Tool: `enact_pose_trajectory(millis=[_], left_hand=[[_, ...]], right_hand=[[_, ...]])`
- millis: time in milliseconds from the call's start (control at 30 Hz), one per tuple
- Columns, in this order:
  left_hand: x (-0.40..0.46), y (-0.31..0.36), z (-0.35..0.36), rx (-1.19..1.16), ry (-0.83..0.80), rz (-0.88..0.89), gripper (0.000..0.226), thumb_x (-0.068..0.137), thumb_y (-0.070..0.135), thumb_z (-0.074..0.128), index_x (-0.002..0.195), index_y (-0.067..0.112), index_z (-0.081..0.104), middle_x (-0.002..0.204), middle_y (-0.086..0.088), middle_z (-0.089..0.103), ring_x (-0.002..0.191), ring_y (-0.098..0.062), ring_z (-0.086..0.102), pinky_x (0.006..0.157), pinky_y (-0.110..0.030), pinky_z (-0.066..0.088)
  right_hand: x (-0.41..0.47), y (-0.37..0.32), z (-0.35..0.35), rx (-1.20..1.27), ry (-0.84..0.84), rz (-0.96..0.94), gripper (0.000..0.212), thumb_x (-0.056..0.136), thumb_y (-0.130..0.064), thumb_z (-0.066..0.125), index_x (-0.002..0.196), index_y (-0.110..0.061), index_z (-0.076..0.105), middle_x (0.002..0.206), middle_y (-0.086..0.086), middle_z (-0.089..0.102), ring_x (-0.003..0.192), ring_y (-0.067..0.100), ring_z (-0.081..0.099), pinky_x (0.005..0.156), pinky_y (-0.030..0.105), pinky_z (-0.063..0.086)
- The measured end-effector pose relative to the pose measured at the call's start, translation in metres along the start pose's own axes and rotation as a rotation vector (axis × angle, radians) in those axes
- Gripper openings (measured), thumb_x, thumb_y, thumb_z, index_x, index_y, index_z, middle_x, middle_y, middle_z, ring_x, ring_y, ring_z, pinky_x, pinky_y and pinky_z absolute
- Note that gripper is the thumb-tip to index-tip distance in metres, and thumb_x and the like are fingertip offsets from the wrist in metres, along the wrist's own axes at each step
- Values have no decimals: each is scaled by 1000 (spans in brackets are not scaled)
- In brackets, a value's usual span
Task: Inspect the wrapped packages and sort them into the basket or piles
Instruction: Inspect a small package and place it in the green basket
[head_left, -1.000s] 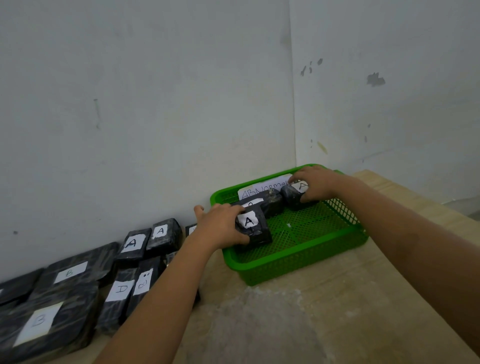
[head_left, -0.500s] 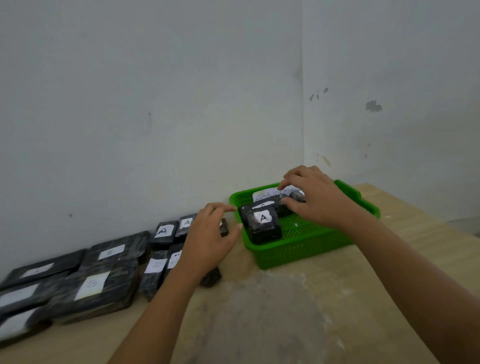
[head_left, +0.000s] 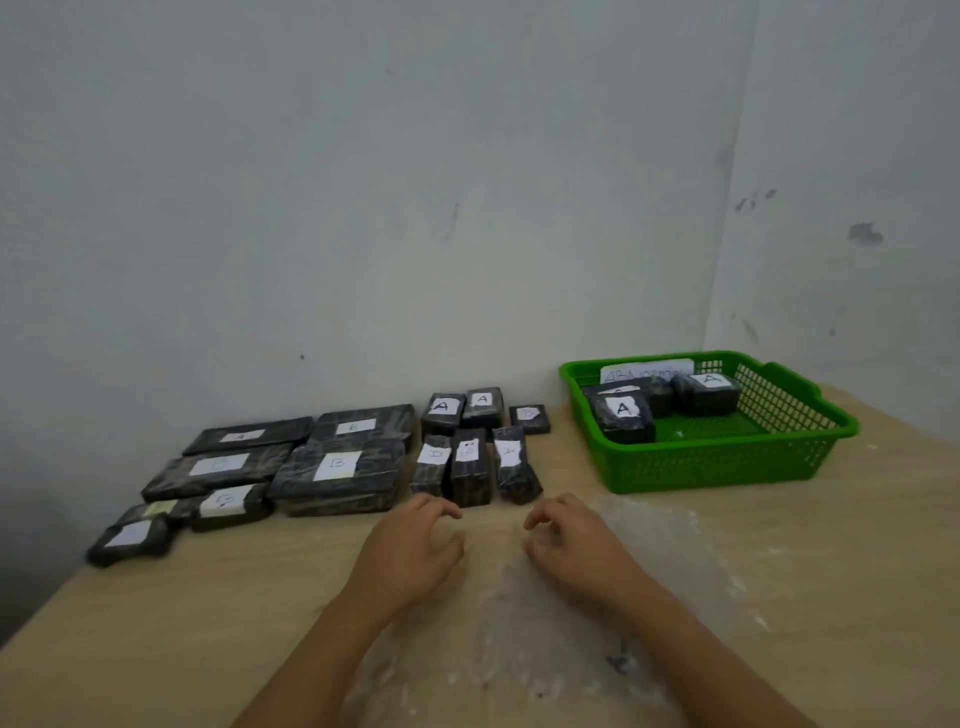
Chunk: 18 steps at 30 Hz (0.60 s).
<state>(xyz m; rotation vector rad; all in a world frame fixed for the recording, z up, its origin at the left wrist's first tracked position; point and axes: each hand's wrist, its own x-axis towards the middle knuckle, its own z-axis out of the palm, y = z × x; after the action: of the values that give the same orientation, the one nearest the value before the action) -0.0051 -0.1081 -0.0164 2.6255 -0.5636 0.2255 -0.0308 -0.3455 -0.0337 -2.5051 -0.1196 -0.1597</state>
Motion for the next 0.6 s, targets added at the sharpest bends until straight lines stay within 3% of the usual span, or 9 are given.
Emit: enact_pose_trajectory(millis=[133, 233, 367, 467, 600], left_hand=[[-12, -20, 14, 134, -110, -19, 50, 97, 58, 50, 144, 40, 52, 146, 17, 49, 134, -10, 44, 107, -34, 38], [-12, -19, 22, 188, -95, -22, 49, 100, 58, 45, 146, 40, 50, 149, 16, 45, 138, -10, 38, 106, -35, 32], [-14, -17, 27, 193, -96, -24, 48, 104, 54, 41, 150, 39, 45, 153, 14, 41, 141, -11, 34, 109, -35, 30], [-15, -16, 26, 204, -89, -19, 48, 105, 53, 38, 150, 38, 43, 154, 14, 40, 141, -12, 34, 109, -35, 30], [-15, -16, 25, 207, -91, -12, 48, 105, 53, 38, 150, 37, 43, 153, 14, 40, 141, -12, 34, 108, -34, 30]], right_hand=[[16, 0, 16, 138, 149, 145, 26, 94, -31, 68, 115, -18, 61, 123, 1, 52, 107, 19, 56, 93, 29, 44], [42, -3, 16, 217, 275, 266, 43, 96, -44, 66, 121, -10, 56, 127, 8, 54, 114, 23, 54, 97, 34, 45], [66, -10, 22, 173, 265, 368, 60, 96, -60, 56, 134, -13, 53, 136, 9, 52, 127, 28, 50, 104, 39, 43], [71, -9, 32, 44, 293, 378, 50, 98, -63, 48, 127, -23, 60, 128, 7, 59, 122, 29, 52, 101, 38, 45], [69, -9, 37, 154, 426, 388, 31, 98, -48, 55, 100, -20, 66, 105, 5, 71, 99, 28, 62, 83, 37, 51]])
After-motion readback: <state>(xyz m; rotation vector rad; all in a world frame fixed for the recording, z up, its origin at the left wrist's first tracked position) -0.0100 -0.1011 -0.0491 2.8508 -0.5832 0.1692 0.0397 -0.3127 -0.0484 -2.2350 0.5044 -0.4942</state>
